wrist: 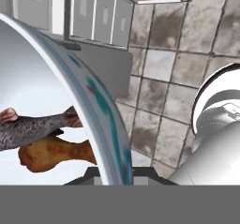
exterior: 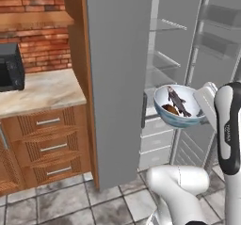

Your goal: Place the bowl with the eggplant and potato on the top shelf of the fridge. Place the bowl with the chicken drumstick and fish on the second highest shelf of the fridge.

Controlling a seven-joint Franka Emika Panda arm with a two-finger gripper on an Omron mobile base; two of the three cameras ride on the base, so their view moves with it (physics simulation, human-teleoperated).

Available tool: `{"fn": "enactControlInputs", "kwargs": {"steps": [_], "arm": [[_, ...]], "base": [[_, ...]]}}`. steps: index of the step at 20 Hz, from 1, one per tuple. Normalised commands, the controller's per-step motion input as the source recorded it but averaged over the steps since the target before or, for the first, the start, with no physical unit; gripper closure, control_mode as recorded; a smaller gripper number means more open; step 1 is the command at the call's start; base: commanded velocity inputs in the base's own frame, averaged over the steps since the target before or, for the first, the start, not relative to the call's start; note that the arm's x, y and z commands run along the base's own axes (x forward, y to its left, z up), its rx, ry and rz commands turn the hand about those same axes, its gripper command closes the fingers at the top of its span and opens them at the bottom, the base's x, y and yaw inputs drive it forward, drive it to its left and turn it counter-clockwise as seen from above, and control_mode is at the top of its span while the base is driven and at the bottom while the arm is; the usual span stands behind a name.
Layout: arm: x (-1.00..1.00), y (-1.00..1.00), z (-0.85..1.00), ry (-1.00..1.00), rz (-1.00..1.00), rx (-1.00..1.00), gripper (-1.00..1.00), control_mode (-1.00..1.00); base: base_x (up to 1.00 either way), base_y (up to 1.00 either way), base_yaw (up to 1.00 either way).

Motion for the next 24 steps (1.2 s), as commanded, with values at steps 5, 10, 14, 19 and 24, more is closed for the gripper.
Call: {"fn": "enactControlInputs", "kwargs": {"steps": [5,10,14,19,24], "arm": [[0.0,0.0,0.0,0.0,0.0,0.0,1.0,1.0],[0.0,0.0,0.0,0.0,0.0,0.0,1.0,1.0],[0.0,0.0,0.0,0.0,0.0,0.0,1.0,1.0],[0.0,0.0,0.0,0.0,0.0,0.0,1.0,1.0],[0.0,0.0,0.0,0.0,0.0,0.0,1.0,1.0]], "base": [[0.73,-0.36,0.01],[0.77,-0.34,0.01],[0.6,-0.33,0.0],[0.46,-0.28,-0.01],[0.32,-0.39,-0.07]]}}
